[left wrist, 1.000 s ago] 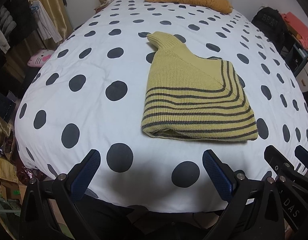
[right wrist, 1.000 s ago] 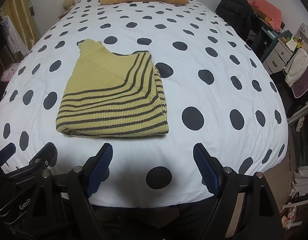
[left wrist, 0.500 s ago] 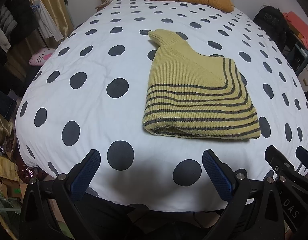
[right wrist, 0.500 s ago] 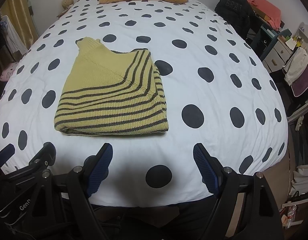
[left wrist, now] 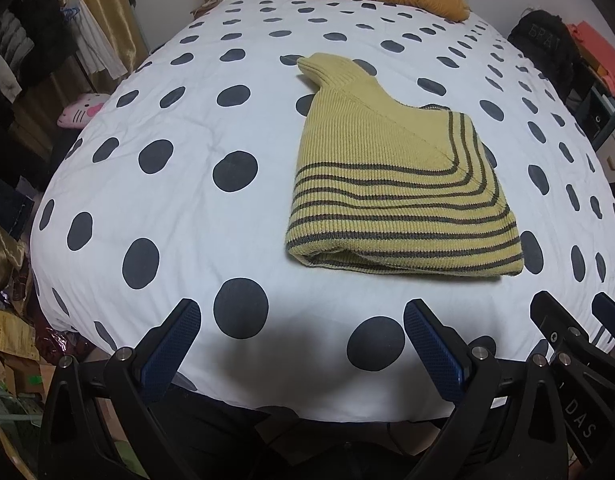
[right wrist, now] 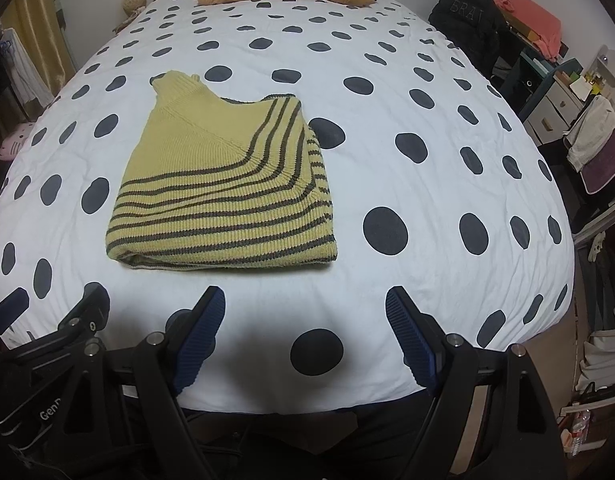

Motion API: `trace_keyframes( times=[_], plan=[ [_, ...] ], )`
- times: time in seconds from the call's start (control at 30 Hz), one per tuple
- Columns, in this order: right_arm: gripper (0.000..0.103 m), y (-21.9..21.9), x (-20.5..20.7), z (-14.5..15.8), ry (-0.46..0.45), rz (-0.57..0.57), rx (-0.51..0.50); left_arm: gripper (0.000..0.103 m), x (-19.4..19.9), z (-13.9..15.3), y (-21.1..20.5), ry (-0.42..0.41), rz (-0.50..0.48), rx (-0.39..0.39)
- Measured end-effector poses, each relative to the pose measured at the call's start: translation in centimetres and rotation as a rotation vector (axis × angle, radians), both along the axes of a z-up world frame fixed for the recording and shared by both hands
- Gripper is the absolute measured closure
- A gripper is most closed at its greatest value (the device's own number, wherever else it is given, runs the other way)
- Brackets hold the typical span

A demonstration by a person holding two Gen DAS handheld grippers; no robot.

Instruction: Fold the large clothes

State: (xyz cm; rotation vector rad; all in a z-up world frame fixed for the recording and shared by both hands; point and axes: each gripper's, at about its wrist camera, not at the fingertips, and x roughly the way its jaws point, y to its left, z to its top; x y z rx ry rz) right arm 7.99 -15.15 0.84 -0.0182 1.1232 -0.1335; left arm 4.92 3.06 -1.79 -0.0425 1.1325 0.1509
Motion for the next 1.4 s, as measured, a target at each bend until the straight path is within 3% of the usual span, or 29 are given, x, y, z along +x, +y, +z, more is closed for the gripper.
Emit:
trace_keyframes(
  times=[1.4],
  plan=[
    [0.020, 0.02, -0.03, -0.22, 0.004, 0.001, -0.006, 0.002, -0.07, -0.53, 0.33, 0.010, 0.005, -0.003]
  ],
)
